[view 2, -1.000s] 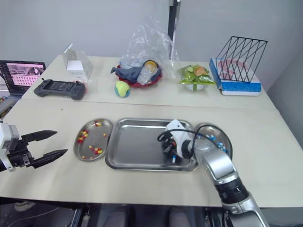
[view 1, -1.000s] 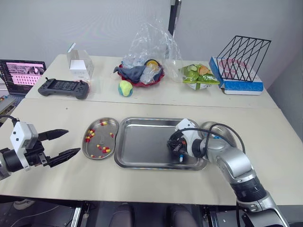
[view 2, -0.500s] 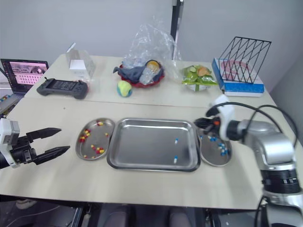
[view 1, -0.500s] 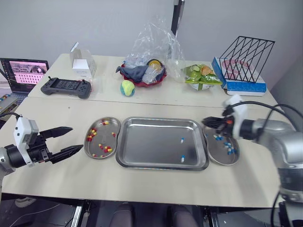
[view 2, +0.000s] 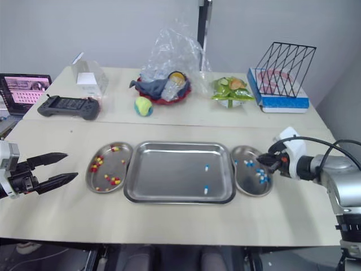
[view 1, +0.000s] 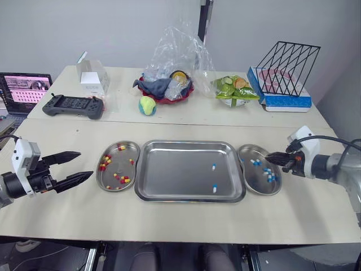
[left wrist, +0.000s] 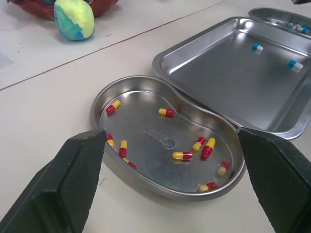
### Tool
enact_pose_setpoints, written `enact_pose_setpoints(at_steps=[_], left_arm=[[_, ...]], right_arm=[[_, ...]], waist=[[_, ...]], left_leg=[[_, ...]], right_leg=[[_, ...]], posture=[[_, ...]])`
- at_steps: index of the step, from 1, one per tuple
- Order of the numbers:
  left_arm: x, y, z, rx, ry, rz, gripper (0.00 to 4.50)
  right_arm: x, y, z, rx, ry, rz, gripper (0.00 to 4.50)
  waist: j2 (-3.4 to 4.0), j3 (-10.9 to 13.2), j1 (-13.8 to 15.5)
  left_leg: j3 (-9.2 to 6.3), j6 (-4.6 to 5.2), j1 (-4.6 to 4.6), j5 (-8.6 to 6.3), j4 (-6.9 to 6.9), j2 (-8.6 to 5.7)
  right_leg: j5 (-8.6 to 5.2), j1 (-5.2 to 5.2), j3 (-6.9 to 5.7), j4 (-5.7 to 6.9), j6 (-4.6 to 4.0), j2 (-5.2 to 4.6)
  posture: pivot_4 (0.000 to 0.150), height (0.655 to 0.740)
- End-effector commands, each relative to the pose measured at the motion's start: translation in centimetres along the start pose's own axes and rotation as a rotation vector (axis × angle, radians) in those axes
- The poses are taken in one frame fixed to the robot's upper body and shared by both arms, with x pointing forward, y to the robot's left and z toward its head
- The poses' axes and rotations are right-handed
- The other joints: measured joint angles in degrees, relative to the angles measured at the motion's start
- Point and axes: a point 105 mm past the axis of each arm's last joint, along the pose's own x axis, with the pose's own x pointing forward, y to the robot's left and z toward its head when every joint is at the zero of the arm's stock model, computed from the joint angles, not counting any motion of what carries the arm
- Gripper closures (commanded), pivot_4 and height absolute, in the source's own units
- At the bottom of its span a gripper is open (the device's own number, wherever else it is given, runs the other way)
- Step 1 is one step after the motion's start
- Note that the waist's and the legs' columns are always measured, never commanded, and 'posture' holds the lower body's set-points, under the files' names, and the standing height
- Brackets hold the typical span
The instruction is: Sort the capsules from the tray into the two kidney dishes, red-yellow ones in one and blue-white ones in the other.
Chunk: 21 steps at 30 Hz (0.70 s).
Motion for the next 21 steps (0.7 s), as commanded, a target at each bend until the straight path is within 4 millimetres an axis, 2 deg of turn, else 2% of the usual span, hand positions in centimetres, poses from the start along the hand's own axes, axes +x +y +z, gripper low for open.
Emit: enact_pose_setpoints(at_steps=[1, 8, 16, 21], left_arm=[[-0.2, 0.3, 0.9, 0.046, -0.002, 0.0, 0.0], [-1.0, 0.9, 0.7, 0.051, 0.004, 0.038, 0.0], [-1.7, 2.0, 0.0, 0.043, 0.002, 0.109, 0.0], [-3.0, 3.3, -1.1, 0.051, 0.003, 0.218, 0.0]], right_arm=[[-1.0, -0.4, 1.4, -0.028, -0.034, -0.018, 2.39], [-2.9, -2.6, 2.4, -0.044, -0.094, -0.074, 0.02], [-4.8, -5.3, 2.4, -0.019, -0.26, -0.168, 0.02], [-7.0, -7.6, -0.3, 0.04, -0.326, -0.278, 0.02]], waist=[[0.0, 0.0, 0.0], [0.0, 0.0, 0.0], [0.0, 0.0, 0.0], [0.0, 0.0, 0.1]], left_leg=[[0.0, 0.0, 0.0, 0.0, 0.0, 0.0], [0.01, 0.0, 0.01, 0.0, 0.0, 0.01], [0.03, 0.0, 0.02, 0.0, 0.0, 0.0], [0.04, 0.0, 0.01, 0.0, -0.01, 0.0]], right_leg=[[0.0, 0.0, 0.0, 0.0, 0.0, 0.0], [0.0, 0.0, 0.0, 0.0, 0.0, 0.01], [0.0, 0.01, 0.0, 0.0, 0.0, 0.0], [0.0, 0.02, 0.0, -0.01, 0.0, 0.0]], posture=[[0.15, 0.7334], [0.15, 0.7334], [0.15, 0.7334], [0.15, 0.7334]])
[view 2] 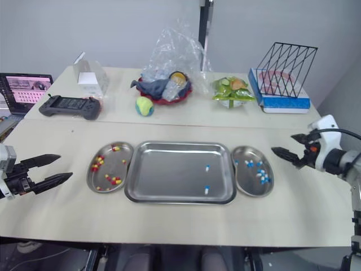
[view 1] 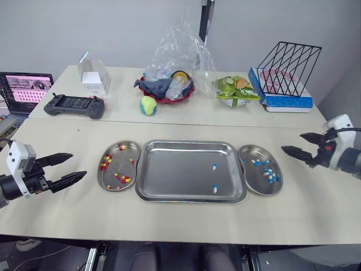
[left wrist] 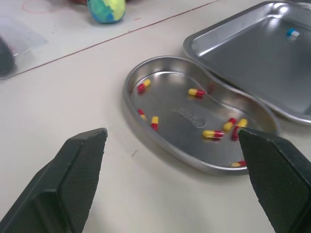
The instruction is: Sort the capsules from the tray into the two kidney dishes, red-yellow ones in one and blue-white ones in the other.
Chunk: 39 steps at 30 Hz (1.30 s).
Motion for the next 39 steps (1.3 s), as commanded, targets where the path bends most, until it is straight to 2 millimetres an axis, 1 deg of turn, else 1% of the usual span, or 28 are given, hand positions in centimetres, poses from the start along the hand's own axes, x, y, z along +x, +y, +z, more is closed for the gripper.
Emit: enact_pose_setpoints(at_steps=[1, 4, 9, 14, 18, 20, 25, 26, 27, 30, 32, 33, 34, 36, 37, 39], left_arm=[[-1.0, 1.0, 0.7, 0.053, -0.023, 0.07, 0.0], [-1.0, 1.2, 0.7, 0.057, -0.036, 0.087, 0.0], [-1.0, 1.4, 0.7, 0.054, -0.037, 0.095, 0.0], [-0.8, 1.3, 0.9, 0.062, -0.038, 0.088, 0.0], [-0.6, 1.3, 1.1, 0.063, -0.043, 0.083, 0.0], [-0.6, 1.2, 1.2, 0.057, -0.044, 0.075, 0.0], [-0.2, 0.5, 1.5, 0.049, -0.044, 0.048, 0.0], [0.0, 0.2, 1.8, 0.056, -0.052, 0.035, 0.0], [0.2, 0.0, 2.0, 0.06, -0.058, 0.025, 0.0], [0.3, -0.5, 2.4, 0.063, -0.065, 0.008, 0.0], [0.6, -1.0, 2.7, 0.064, -0.073, -0.009, 0.0], [0.6, -1.4, 2.8, 0.066, -0.075, -0.019, 0.0], [0.7, -1.8, 2.9, 0.065, -0.078, -0.033, 0.0], [0.8, -2.5, 3.0, 0.062, -0.081, -0.05, 0.0], [0.8, -2.7, 3.1, 0.061, -0.082, -0.052, 0.0], [1.0, -2.8, 3.1, 0.068, -0.092, -0.037, 0.0]], right_arm=[[-1.8, -1.8, 0.2, 0.0, -0.082, -0.078, 0.02], [-1.9, -2.0, -0.2, -0.001, -0.09, -0.091, 0.02], [-1.7, -1.4, -0.1, -0.01, -0.115, -0.065, 0.02], [-1.8, -1.4, 0.0, -0.013, -0.117, -0.064, 0.02], [-1.6, -1.2, 0.5, -0.016, -0.12, -0.048, 0.02], [-1.4, -0.7, 0.9, -0.025, -0.121, -0.019, 0.02], [0.2, 3.5, 3.1, -0.084, -0.139, 0.198, 0.02], [0.9, 4.7, 3.7, -0.097, -0.15, 0.254, 0.02], [1.4, 5.6, 4.2, -0.106, -0.158, 0.291, 0.02], [2.1, 6.9, 4.8, -0.113, -0.169, 0.347, 0.02], [2.9, 8.8, 5.1, -0.125, -0.168, 0.435, 0.02], [3.5, 10.5, 5.3, -0.143, -0.168, 0.51, 0.02], [4.2, 13.0, 5.5, -0.175, -0.158, 0.612, 0.02], [5.1, 17.0, 4.9, -0.297, -0.114, 0.771, 0.02], [5.4, 17.9, 4.7, -0.335, -0.099, 0.808, 0.02], [5.4, 18.9, 4.1, -0.385, -0.065, 0.866, 0.02]], waist=[[0.0, 0.0, 0.0], [0.01, 0.0, -0.2], [0.01, 0.0, -0.3], [0.01, 0.0, -0.3], [0.01, 0.0, -0.2], [0.01, 0.0, -0.2], [0.02, 0.0, -0.4], [0.02, 0.0, -0.4], [0.02, 0.0, -0.5], [0.02, 0.0, -0.4], [0.02, 0.0, -0.2], [0.02, 0.0, -0.1], [0.02, 0.0, -0.2], [0.02, 0.0, -0.4], [0.02, 0.0, -0.4], [0.02, 0.0, -0.2]], left_leg=[[0.01, 0.0, 0.0, 0.0, 0.0, 0.0], [0.03, 0.0, 0.05, 0.0, 0.0, 0.01], [0.03, 0.0, 0.07, 0.0, -0.01, 0.02], [0.05, 0.0, 0.08, 0.0, -0.01, 0.02], [0.05, 0.0, 0.07, 0.0, 0.0, 0.01], [0.06, 0.0, 0.07, 0.0, 0.0, 0.01], [0.05, 0.0, 0.07, 0.0, -0.01, 0.03], [0.05, 0.0, 0.07, 0.0, -0.01, 0.03], [0.05, 0.0, 0.07, 0.0, 0.0, 0.04], [0.04, 0.0, 0.07, 0.0, 0.0, 0.05], [0.05, 0.0, 0.05, 0.0, -0.01, 0.05], [0.06, 0.0, 0.05, 0.0, 0.0, 0.04], [0.06, 0.0, 0.04, 0.0, 0.0, 0.03], [0.04, 0.0, 0.05, 0.0, 0.01, 0.06], [0.04, 0.0, 0.06, 0.0, 0.01, 0.07], [0.01, 0.0, 0.03, 0.0, 0.01, 0.13]], right_leg=[[0.0, 0.0, 0.0, 0.0, 0.0, 0.0], [0.0, 0.01, 0.03, 0.04, 0.0, 0.01], [0.0, 0.02, 0.05, 0.06, 0.0, 0.04], [0.0, 0.03, 0.07, 0.05, 0.0, 0.03], [0.0, 0.03, 0.07, 0.05, 0.0, 0.01], [0.0, 0.03, 0.07, 0.05, 0.0, 0.01], [0.0, 0.01, 0.07, 0.07, 0.0, 0.04], [0.0, 0.01, 0.08, 0.07, 0.0, 0.04], [0.0, 0.01, 0.08, 0.07, 0.0, 0.05], [0.0, 0.0, 0.09, 0.08, 0.0, 0.07], [0.0, 0.0, 0.09, 0.05, 0.0, 0.05], [0.0, 0.01, 0.08, 0.04, 0.0, 0.03], [0.0, 0.0, 0.09, 0.04, 0.0, 0.02], [0.0, 0.0, 0.08, 0.08, 0.0, 0.06], [0.0, -0.04, 0.09, 0.11, 0.0, 0.07], [0.0, -0.06, 0.08, 0.1, -0.01, 0.15]], posture=[[0.15, 0.7334], [0.15, 0.7334], [0.15, 0.7334], [0.15, 0.7334], [0.15, 0.7334], [0.15, 0.7334], [0.15, 0.7334], [0.15, 0.7334], [0.15, 0.7334], [0.15, 0.7334], [0.15, 0.7334], [0.15, 0.7334], [0.15, 0.7334], [0.15, 0.7334], [0.15, 0.7334], [0.15, 0.7334]])
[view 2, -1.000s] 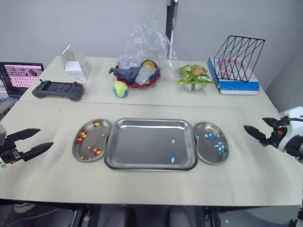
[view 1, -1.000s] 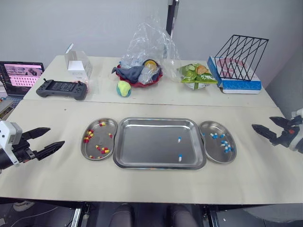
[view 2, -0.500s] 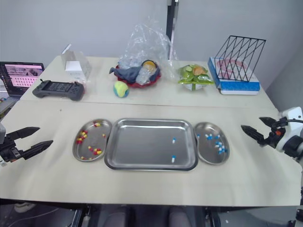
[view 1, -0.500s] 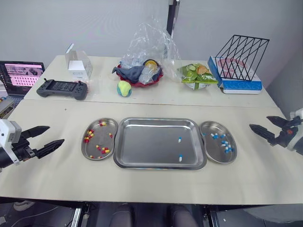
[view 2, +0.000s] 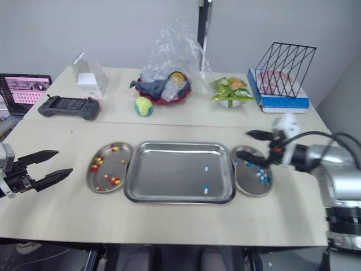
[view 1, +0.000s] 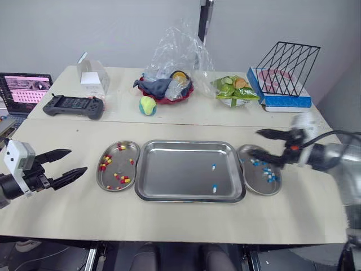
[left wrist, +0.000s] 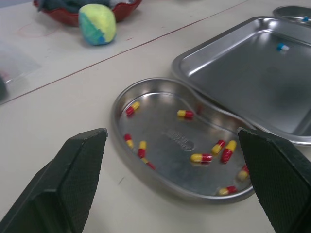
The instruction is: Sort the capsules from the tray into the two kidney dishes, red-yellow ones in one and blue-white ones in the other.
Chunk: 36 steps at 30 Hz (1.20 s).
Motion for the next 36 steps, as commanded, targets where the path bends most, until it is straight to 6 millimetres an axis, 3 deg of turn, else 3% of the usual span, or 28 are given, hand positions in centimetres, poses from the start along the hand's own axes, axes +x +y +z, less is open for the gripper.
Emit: enact_pose_setpoints(at_steps=[1, 8, 17, 21, 23, 36], left_arm=[[-0.1, 0.1, 1.2, 0.037, -0.046, 0.035, 0.0], [0.2, -0.4, 1.3, 0.04, -0.047, 0.023, 0.0], [0.5, -0.5, 1.2, 0.026, -0.054, 0.017, 0.0], [0.4, -0.6, 1.2, 0.022, -0.055, 0.018, 0.0], [0.3, -0.6, 1.2, 0.02, -0.055, 0.02, 0.0], [0.3, -0.7, 1.1, 0.029, -0.049, 0.016, 0.0]], right_arm=[[0.8, 1.3, 0.2, -0.107, 0.071, 0.112, 0.02], [2.3, 2.9, -1.4, -0.221, 0.178, 0.24, 0.02], [3.7, 0.8, -3.5, -0.268, 0.289, 0.323, 0.02], [4.0, 0.6, -3.8, -0.274, 0.289, 0.354, 0.02], [4.1, 0.4, -4.1, -0.286, 0.303, 0.362, 0.52], [3.8, 0.2, -5.8, -0.305, 0.331, 0.388, 0.52]], waist=[[0.01, 0.0, 0.5], [-0.03, 0.0, 1.3], [-0.03, 0.0, 1.1], [-0.03, 0.0, 1.3], [-0.03, 0.0, 1.3], [-0.02, 0.0, 1.2]], left_leg=[[0.02, 0.0, -0.01, 0.0, 0.0, -0.02], [0.03, 0.0, 0.01, 0.0, 0.08, -0.09], [0.04, 0.0, 0.02, 0.0, 0.07, -0.06], [0.04, 0.0, 0.01, 0.0, 0.07, -0.06], [0.04, 0.0, 0.02, 0.0, 0.08, -0.06], [0.04, 0.0, 0.03, 0.0, 0.07, -0.06]], right_leg=[[0.0, 0.01, 0.0, -0.03, 0.0, -0.03], [0.0, 0.03, -0.02, 0.0, 0.0, -0.11], [0.01, 0.02, -0.02, 0.0, -0.02, -0.04], [0.01, 0.03, -0.03, -0.02, -0.02, -0.06], [0.01, 0.03, -0.03, -0.01, -0.02, -0.06], [0.01, 0.03, -0.03, 0.0, -0.03, -0.05]], posture=[[0.15, 0.7334], [0.15, 0.7334], [0.15, 0.7334], [0.15, 0.7334], [0.15, 0.7334], [0.15, 0.7334]])
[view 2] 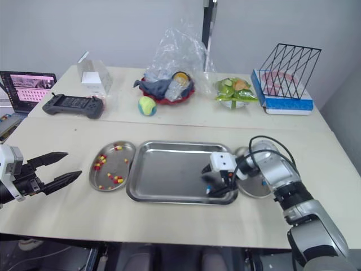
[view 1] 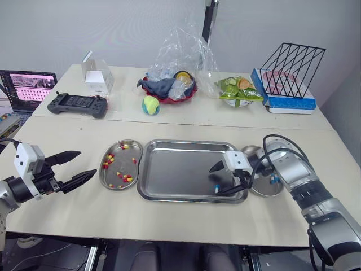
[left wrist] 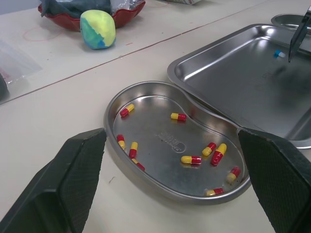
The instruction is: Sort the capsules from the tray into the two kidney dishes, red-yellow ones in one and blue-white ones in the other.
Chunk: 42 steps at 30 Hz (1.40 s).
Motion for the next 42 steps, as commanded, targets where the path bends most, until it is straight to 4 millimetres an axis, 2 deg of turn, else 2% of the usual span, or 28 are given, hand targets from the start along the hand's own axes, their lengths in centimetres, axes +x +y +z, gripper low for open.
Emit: enact_pose_setpoints(at_steps=[1, 3, 6, 15, 23, 26, 29, 31, 34, 37, 40, 42], left_arm=[[-0.1, 0.1, 1.2, 0.042, -0.028, 0.002, 0.0], [-0.1, 0.1, 1.2, 0.045, -0.028, 0.0, 0.0], [-0.1, 0.1, 1.2, 0.051, -0.028, 0.001, 0.0], [-0.2, 0.2, 1.2, 0.054, -0.022, 0.009, 0.0], [-0.3, 0.3, 1.2, 0.052, -0.021, 0.013, 0.0], [-0.3, 0.3, 1.2, 0.045, -0.021, -0.002, 0.0], [-0.2, 0.4, 1.2, 0.045, -0.018, -0.007, 0.0], [0.1, 0.5, 1.2, 0.043, -0.018, -0.021, 0.0], [0.5, 0.7, 1.4, 0.041, -0.024, -0.036, 0.0], [0.9, 0.7, 1.4, 0.036, -0.028, -0.049, 0.0], [1.2, 0.7, 1.3, 0.032, -0.029, -0.055, 0.0], [1.3, 0.8, 1.2, 0.032, -0.028, -0.058, 0.0]], right_arm=[[-0.4, -0.3, -0.1, -0.029, 0.012, -0.017, 0.52], [-0.2, -0.3, -0.3, -0.02, 0.015, -0.019, 0.52], [0.1, -0.4, -0.2, -0.007, 0.0, -0.025, 1.31], [0.7, -0.4, 0.1, 0.011, -0.026, -0.022, 4.42], [0.4, -0.6, 0.9, 0.035, -0.068, -0.052, 4.47], [-1.9, -1.5, 3.1, 0.086, -0.18, -0.134, 4.47], [-3.0, -1.9, 3.4, 0.128, -0.203, -0.184, 4.47], [-4.7, -2.5, 3.3, 0.163, -0.218, -0.257, 4.47], [-7.6, -3.3, 2.1, 0.198, -0.159, -0.381, 4.47], [-10.3, -3.1, 0.3, 0.248, -0.088, -0.485, 4.47], [-12.1, -2.3, -1.5, 0.298, -0.037, -0.56, 4.47], [-12.5, -1.6, -2.6, 0.312, 0.015, -0.588, 4.47]], waist=[[0.0, 0.0, 0.0], [0.0, 0.0, 0.0], [0.0, 0.0, -0.1], [0.0, 0.0, -0.3], [0.0, 0.0, -0.3], [0.02, 0.0, -0.2], [0.03, 0.0, -0.1], [0.03, 0.0, 0.1], [0.04, 0.0, 0.3], [0.04, 0.0, 0.2], [0.04, 0.0, 0.1], [0.03, 0.0, 0.1]], left_leg=[[0.0, 0.0, 0.0, 0.0, 0.0, 0.0], [0.0, 0.0, 0.01, 0.0, 0.0, 0.0], [0.0, 0.0, 0.02, 0.0, 0.0, 0.01], [0.0, 0.0, 0.04, 0.0, 0.0, 0.02], [0.0, 0.0, 0.04, 0.0, 0.0, 0.02], [0.0, 0.0, 0.01, 0.0, 0.0, 0.02], [0.0, 0.0, 0.01, 0.0, 0.0, 0.02], [-0.01, 0.0, 0.02, 0.0, 0.0, 0.02], [0.0, 0.0, -0.01, 0.0, 0.01, 0.0], [0.02, 0.0, -0.02, 0.0, 0.0, -0.02], [0.01, 0.0, -0.01, 0.0, -0.04, 0.0], [0.01, 0.0, -0.01, 0.0, -0.05, 0.0]], right_leg=[[0.0, 0.0, 0.0, 0.0, 0.0, 0.0], [0.0, 0.01, 0.0, 0.0, 0.0, 0.0], [0.0, 0.02, 0.0, 0.0, 0.0, 0.01], [0.0, 0.03, 0.0, 0.01, -0.01, 0.02], [0.01, 0.03, 0.0, 0.02, -0.01, 0.02], [0.01, 0.0, 0.0, 0.02, -0.01, 0.02], [0.01, 0.01, 0.0, 0.02, -0.01, 0.02], [0.01, 0.02, -0.01, 0.01, -0.01, 0.01], [0.01, 0.01, -0.01, -0.01, -0.01, -0.01], [0.01, 0.0, -0.01, -0.03, -0.01, -0.04], [0.01, -0.01, 0.0, -0.03, -0.01, 0.0], [0.01, -0.01, 0.0, -0.04, -0.01, 0.0]], posture=[[0.15, 0.7334], [0.15, 0.7334], [0.15, 0.7334], [0.15, 0.7334], [0.15, 0.7334], [0.15, 0.7334], [0.15, 0.7334], [0.15, 0.7334], [0.15, 0.7334], [0.15, 0.7334], [0.15, 0.7334], [0.15, 0.7334]])
